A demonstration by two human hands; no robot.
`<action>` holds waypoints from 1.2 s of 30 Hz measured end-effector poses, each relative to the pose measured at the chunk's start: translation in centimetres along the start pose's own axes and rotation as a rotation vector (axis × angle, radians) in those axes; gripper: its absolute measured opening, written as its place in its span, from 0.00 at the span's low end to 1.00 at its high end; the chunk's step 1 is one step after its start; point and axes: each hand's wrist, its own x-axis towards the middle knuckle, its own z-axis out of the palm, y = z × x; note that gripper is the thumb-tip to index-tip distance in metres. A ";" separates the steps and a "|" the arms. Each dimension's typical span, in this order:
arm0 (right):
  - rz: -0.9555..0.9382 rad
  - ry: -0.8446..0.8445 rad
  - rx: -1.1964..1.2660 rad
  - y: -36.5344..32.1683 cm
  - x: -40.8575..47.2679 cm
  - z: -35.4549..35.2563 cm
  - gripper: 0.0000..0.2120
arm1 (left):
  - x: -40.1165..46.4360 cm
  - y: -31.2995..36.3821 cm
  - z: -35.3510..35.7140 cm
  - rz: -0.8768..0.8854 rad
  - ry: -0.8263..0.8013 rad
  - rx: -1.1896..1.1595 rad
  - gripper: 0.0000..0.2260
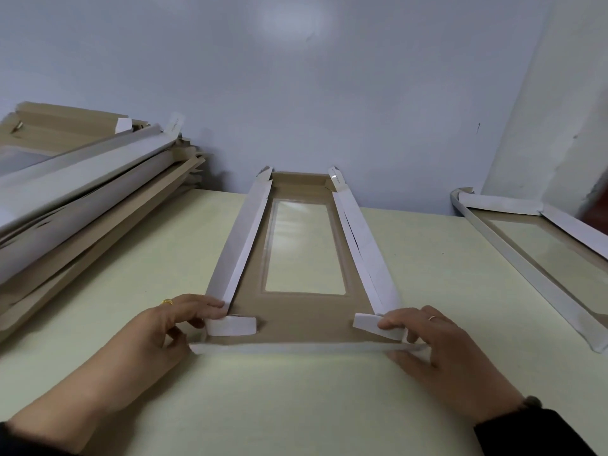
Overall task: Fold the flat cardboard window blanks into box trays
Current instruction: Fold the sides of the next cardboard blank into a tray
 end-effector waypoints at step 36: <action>0.163 0.020 0.021 0.0 1.3 1.1 0.11 | 0.7 0.6 2.2 0.009 0.173 0.213 0.06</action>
